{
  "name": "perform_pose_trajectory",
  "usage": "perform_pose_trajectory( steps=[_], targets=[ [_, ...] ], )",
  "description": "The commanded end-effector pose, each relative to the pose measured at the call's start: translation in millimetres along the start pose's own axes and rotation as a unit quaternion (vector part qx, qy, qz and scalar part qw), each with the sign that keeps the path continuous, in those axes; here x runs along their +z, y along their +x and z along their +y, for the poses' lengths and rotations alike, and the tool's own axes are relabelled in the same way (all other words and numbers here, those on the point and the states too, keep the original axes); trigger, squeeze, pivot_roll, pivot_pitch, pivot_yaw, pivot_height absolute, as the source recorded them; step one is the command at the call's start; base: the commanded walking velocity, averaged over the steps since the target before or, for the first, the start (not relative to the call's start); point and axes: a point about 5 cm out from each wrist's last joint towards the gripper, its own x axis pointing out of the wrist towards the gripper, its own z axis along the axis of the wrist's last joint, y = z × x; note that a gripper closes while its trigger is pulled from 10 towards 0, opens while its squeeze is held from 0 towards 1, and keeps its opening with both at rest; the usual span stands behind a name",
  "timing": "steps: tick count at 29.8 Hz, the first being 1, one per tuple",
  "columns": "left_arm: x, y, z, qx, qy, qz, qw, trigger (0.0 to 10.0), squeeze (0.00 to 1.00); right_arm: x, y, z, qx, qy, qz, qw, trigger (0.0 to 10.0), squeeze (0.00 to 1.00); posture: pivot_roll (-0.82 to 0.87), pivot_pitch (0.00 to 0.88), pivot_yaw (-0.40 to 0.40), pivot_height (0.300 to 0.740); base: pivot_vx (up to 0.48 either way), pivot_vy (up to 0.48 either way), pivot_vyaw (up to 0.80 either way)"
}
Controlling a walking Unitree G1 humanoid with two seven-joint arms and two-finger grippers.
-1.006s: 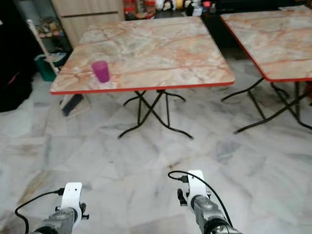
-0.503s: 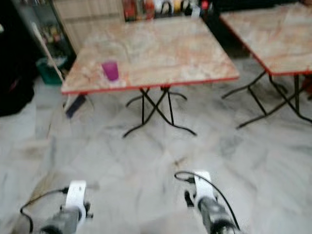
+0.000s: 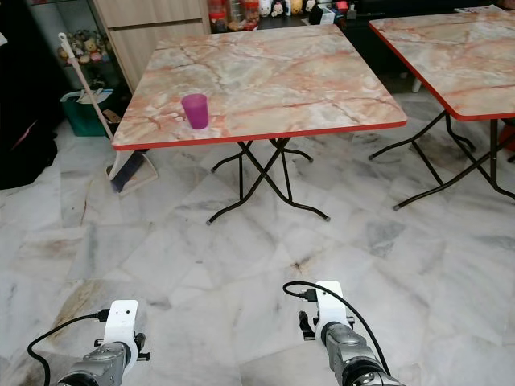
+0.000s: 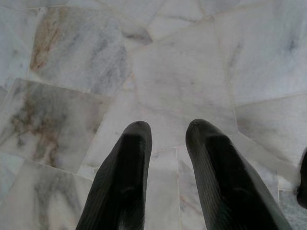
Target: Setting the table
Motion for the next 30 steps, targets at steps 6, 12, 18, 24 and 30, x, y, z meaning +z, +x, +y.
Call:
perform_pose_trajectory(
  steps=[6, 12, 18, 24, 30],
  targets=[
    [-1.9, -0.2, 1.1, 0.004, 0.005, 0.000, 1.000, 10.0, 0.00, 0.3, 0.1, 1.8, 0.010, -0.025, 0.001, 1.000, 10.0, 0.00, -0.06, 0.040, 0.078, 0.740, 0.354, 0.000, 0.00],
    [-3.5, -0.4, 1.2, 0.004, 0.006, 0.001, 1.000, 10.0, 0.00, -2.7, 0.0, 2.3, 0.008, -0.005, 0.004, 1.000, 10.0, 0.00, -0.07, 0.022, 0.082, 0.740, 0.363, 0.000, 0.35],
    [-4.8, -0.6, 1.5, 0.004, 0.008, 0.002, 1.000, 10.0, 0.00, -3.8, 0.0, 2.7, 0.010, -0.010, 0.005, 1.000, 10.0, 0.00, -0.07, 0.001, 0.080, 0.740, 0.377, 0.000, 0.00],
    [-4.7, -0.6, 1.4, 0.003, 0.009, 0.002, 1.000, 10.0, 0.00, -3.6, 0.0, 2.5, 0.009, -0.008, 0.005, 1.000, 10.0, 0.00, -0.07, 0.005, 0.078, 0.740, 0.384, 0.000, 0.00],
    [-2.9, -0.3, 0.9, 0.003, 0.007, 0.001, 1.000, 10.0, 0.00, -1.9, 0.0, 1.7, 0.006, -0.008, 0.003, 1.000, 10.0, 0.00, -0.07, 0.029, 0.078, 0.740, 0.387, 0.000, 0.00]
  ],
)
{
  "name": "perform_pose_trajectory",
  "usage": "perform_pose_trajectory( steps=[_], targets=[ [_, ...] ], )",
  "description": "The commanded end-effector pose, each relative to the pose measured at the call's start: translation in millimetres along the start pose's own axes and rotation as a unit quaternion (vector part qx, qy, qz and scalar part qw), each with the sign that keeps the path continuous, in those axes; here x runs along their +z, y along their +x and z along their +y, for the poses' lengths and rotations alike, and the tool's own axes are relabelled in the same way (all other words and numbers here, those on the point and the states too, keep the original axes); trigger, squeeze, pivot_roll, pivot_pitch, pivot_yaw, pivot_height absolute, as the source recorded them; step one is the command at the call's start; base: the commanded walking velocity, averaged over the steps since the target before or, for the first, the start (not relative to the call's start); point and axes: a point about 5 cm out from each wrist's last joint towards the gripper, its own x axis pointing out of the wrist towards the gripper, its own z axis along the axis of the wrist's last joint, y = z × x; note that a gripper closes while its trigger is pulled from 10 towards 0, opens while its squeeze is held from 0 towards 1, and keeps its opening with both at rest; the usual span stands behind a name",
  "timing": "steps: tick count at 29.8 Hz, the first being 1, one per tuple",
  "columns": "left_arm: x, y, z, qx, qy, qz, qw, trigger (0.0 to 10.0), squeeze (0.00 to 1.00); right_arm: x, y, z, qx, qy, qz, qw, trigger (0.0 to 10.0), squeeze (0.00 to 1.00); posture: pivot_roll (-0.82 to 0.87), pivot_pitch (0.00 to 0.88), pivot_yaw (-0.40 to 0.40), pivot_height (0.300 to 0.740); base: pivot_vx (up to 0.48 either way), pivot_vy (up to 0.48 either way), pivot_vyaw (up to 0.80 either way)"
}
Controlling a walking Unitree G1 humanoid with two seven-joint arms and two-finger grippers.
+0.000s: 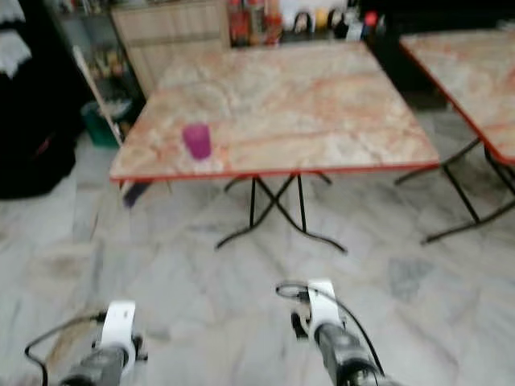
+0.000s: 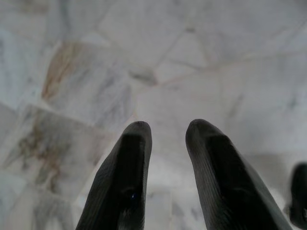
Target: Setting the table
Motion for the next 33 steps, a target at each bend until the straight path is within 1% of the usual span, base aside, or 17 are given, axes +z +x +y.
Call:
perform_pose_trajectory(
  steps=[1, 14, 21, 25, 33],
  targets=[
    [-3.0, -0.2, 2.0, 0.003, 0.005, 0.008, 1.000, 10.0, 0.00, 1.8, -0.1, -1.9, -0.005, 0.004, -0.002, 1.000, 10.0, 0.00, -0.07, 0.034, 0.078, 0.740, 0.386, 0.000, 0.00],
    [0.0, 0.2, 1.8, 0.002, 0.007, 0.006, 1.000, 10.0, 0.00, 4.5, 0.0, -2.4, -0.008, 0.005, -0.004, 1.000, 10.0, 0.00, -0.06, 0.054, 0.081, 0.740, 0.386, 0.000, 0.00],
    [-0.1, 0.2, 1.5, 0.000, 0.008, 0.006, 1.000, 10.0, 0.00, 4.3, 0.0, -2.5, -0.008, 0.000, -0.001, 1.000, 10.0, 0.00, -0.07, 0.042, 0.078, 0.740, 0.382, 0.000, 0.00],
    [-0.8, 0.2, 0.1, -0.013, 0.016, 0.009, 1.000, 10.0, 0.00, 3.4, 0.0, -2.8, -0.008, -0.002, 0.000, 1.000, 10.0, 0.00, -0.07, 0.029, 0.076, 0.740, 0.000, 0.000, 0.00],
    [-1.9, -0.1, -0.3, -0.010, 0.011, 0.007, 1.000, 10.0, 0.00, 2.1, -0.2, -3.3, -0.009, -0.002, 0.001, 1.000, 10.0, 0.00, -0.07, 0.018, 0.074, 0.740, 0.000, 0.000, 0.00]
  ],
)
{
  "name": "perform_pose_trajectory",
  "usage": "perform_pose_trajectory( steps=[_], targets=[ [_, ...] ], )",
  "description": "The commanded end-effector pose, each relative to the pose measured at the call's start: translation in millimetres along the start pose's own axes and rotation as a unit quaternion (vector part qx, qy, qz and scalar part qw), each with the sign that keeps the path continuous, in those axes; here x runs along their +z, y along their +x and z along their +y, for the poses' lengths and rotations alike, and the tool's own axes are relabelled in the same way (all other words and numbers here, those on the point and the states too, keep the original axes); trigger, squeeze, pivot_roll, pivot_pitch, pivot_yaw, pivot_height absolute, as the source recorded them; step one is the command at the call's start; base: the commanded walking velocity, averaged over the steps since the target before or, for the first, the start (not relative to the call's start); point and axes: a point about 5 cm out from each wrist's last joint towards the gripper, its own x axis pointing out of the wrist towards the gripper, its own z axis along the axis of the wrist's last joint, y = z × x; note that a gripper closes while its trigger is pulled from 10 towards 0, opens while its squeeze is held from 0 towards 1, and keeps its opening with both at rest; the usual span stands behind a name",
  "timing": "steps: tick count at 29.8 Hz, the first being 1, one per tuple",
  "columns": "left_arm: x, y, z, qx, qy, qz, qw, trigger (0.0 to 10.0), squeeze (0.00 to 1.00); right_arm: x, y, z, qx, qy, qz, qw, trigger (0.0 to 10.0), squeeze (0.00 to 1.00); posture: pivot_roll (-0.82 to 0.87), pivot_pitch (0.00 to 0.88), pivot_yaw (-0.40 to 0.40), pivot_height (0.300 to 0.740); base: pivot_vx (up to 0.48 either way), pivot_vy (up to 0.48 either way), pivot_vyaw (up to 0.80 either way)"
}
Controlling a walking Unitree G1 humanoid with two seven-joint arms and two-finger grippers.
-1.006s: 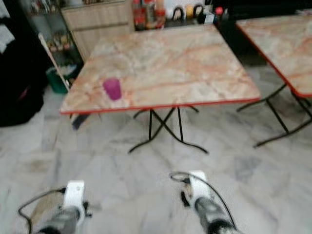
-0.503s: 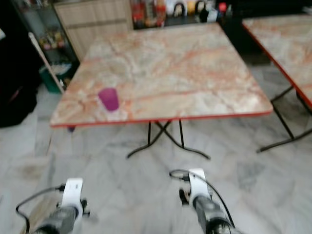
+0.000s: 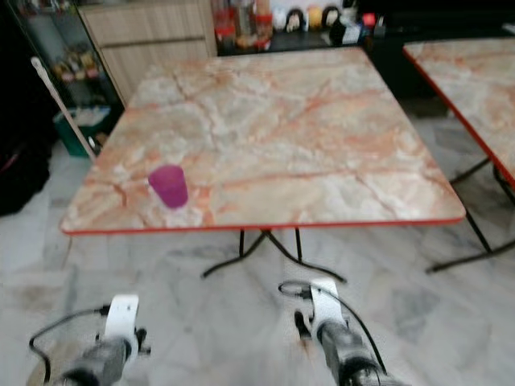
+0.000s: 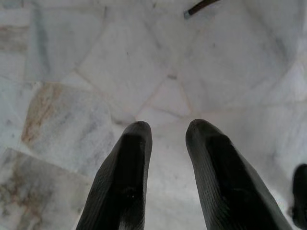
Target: Setting the table
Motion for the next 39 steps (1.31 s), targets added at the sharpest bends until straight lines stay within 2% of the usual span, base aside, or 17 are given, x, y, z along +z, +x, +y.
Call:
perform_pose_trajectory(
  steps=[1, 9, 26, 39],
  targets=[
    [-10.9, -1.2, 2.2, 0.004, 0.006, 0.019, 1.000, 10.0, 0.00, -4.5, -0.1, 0.6, 0.000, 0.001, 0.007, 1.000, 10.0, 0.00, -0.07, 0.014, 0.074, 0.740, 0.000, 0.000, 0.00],
    [-13.9, -1.6, 2.5, 0.007, 0.006, 0.025, 1.000, 10.0, 0.00, -7.0, -0.3, 0.4, 0.000, -0.001, 0.012, 1.000, 10.0, 0.00, -0.07, 0.004, 0.074, 0.740, 0.000, 0.098, 0.00],
    [-9.4, -1.1, 3.6, 0.004, 0.015, 0.018, 1.000, 10.0, 0.00, -3.7, 0.0, 1.2, -0.001, 0.004, 0.007, 1.000, 10.0, 0.00, -0.06, 0.042, 0.079, 0.740, 0.000, 0.015, 0.00],
    [-8.5, -1.0, 5.1, 0.009, 0.016, 0.016, 1.000, 10.0, 0.00, -4.2, 0.1, 1.8, -0.003, 0.004, 0.015, 1.000, 10.0, 0.00, -0.06, 0.052, 0.084, 0.740, 0.000, 0.407, -0.49]
  ],
)
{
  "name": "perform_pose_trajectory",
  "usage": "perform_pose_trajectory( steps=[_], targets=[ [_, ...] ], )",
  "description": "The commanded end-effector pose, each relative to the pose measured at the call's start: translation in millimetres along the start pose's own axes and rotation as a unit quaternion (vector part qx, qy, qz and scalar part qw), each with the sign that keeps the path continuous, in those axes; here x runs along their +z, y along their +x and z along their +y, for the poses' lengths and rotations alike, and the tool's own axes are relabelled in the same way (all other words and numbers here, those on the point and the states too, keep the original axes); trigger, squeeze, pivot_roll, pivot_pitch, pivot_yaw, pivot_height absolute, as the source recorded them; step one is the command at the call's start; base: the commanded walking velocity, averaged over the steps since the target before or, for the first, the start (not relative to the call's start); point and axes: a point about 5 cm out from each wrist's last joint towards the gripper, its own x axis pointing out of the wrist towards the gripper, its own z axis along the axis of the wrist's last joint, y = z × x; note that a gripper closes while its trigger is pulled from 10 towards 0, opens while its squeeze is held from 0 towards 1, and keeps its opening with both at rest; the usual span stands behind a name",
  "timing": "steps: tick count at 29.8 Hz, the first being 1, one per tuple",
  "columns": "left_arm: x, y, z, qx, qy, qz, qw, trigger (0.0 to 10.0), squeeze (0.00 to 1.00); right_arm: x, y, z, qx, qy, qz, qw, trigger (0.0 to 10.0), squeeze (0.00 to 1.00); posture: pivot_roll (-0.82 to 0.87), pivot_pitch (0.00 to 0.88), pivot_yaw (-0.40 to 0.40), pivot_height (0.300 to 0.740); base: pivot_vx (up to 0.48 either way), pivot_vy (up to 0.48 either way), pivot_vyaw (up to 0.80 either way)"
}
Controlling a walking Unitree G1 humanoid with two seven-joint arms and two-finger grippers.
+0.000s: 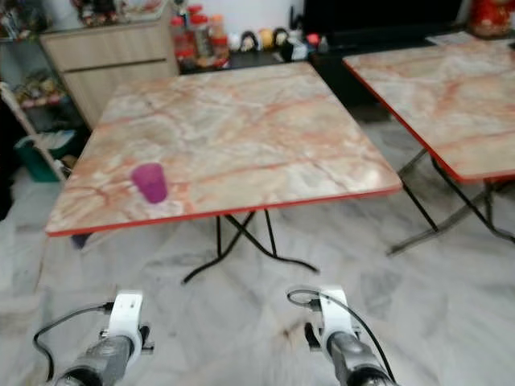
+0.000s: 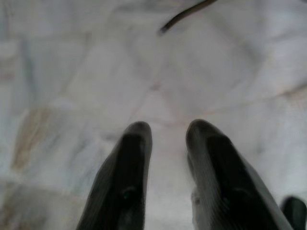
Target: Setting the table
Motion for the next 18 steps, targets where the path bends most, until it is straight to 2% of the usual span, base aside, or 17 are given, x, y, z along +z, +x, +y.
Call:
perform_pose_trajectory(
  steps=[1, 4, 18],
  targets=[
    [-10.4, -1.1, 5.7, 0.008, 0.010, 0.021, 1.000, 10.0, 0.00, 3.5, 0.6, 6.0, 0.007, 0.004, -0.008, 1.000, 10.0, 0.00, -0.06, 0.052, 0.084, 0.740, 0.000, 0.352, 0.00],
    [-10.2, -1.1, 6.0, 0.009, 0.010, 0.020, 1.000, 10.0, 0.00, 3.8, 0.6, 6.2, 0.007, 0.004, -0.009, 1.000, 10.0, 0.00, -0.06, 0.052, 0.086, 0.740, 0.000, 0.289, 0.00],
    [-8.6, -1.2, 6.7, 0.010, 0.007, 0.009, 1.000, 10.0, 0.00, 4.9, 0.7, 7.5, 0.010, 0.011, -0.015, 1.000, 10.0, 0.00, -0.06, 0.052, 0.088, 0.740, 0.000, 0.020, 0.00]
  ],
)
